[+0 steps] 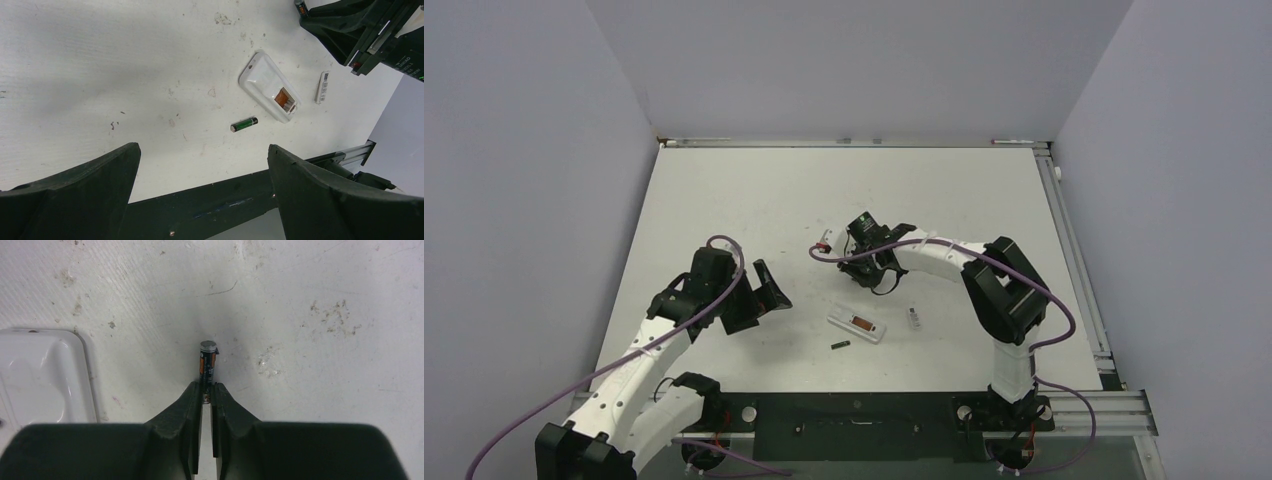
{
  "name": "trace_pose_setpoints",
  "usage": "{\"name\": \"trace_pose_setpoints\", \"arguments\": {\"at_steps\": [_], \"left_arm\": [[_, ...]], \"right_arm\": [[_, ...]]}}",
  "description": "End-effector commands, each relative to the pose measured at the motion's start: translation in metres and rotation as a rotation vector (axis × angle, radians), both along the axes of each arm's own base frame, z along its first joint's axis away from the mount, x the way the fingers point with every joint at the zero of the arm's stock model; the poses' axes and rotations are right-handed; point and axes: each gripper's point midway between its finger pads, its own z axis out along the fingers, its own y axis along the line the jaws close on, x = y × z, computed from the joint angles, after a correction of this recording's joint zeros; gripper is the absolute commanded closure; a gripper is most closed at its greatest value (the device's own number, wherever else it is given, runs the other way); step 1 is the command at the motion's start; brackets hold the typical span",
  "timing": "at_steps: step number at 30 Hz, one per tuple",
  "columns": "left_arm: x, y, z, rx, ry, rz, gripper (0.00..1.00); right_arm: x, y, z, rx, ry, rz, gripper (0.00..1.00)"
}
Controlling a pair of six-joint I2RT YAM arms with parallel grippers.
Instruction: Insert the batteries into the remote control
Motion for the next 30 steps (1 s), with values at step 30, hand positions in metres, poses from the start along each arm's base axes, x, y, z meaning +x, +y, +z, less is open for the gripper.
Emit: {"name": "trace_pose_setpoints", "arguments": {"at_steps": [30], "left_arm": [[0.051,-0.062,-0.019,-0.018,0.009,-0.152,0.08]], "right_arm": [[-0.091,-0.022,0.09,0.01,-0.001,-0.147,0.91]]}}
